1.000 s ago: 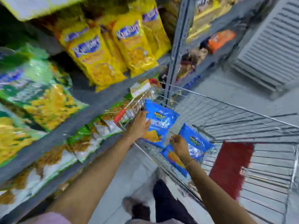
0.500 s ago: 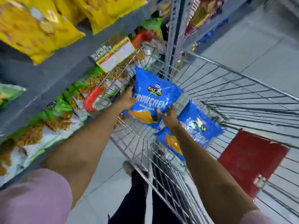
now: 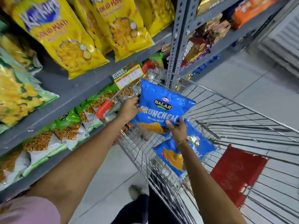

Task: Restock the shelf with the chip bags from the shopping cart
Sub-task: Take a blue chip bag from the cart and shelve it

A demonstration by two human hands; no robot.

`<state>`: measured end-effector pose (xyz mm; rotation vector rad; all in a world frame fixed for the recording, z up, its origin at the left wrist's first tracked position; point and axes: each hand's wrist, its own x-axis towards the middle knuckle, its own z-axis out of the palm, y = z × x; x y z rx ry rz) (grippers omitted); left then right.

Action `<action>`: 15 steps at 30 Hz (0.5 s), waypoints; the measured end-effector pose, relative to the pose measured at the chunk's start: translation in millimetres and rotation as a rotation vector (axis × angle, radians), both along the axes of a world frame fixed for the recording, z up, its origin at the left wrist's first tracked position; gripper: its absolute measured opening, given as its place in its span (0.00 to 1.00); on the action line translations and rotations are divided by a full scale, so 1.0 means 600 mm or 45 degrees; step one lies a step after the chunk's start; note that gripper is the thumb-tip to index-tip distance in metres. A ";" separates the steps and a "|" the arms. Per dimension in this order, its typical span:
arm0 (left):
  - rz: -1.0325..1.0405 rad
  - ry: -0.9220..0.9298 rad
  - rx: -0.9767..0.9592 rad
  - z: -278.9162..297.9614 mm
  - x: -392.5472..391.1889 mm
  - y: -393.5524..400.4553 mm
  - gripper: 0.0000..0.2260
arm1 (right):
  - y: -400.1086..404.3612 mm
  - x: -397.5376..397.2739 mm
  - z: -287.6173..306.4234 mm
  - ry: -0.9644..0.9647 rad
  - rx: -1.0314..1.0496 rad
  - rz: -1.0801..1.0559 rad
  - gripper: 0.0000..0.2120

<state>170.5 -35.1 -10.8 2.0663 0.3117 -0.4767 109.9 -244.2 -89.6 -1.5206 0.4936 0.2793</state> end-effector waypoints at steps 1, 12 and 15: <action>0.014 -0.068 -0.037 0.029 -0.004 -0.003 0.13 | -0.007 0.005 0.028 -0.058 0.017 -0.008 0.16; 0.171 -0.806 -0.143 0.454 -0.119 0.063 0.16 | 0.029 -0.010 0.500 -0.759 0.026 0.088 0.24; 0.198 -1.040 -0.117 0.577 -0.177 0.093 0.13 | 0.066 -0.041 0.626 -0.957 0.067 0.129 0.10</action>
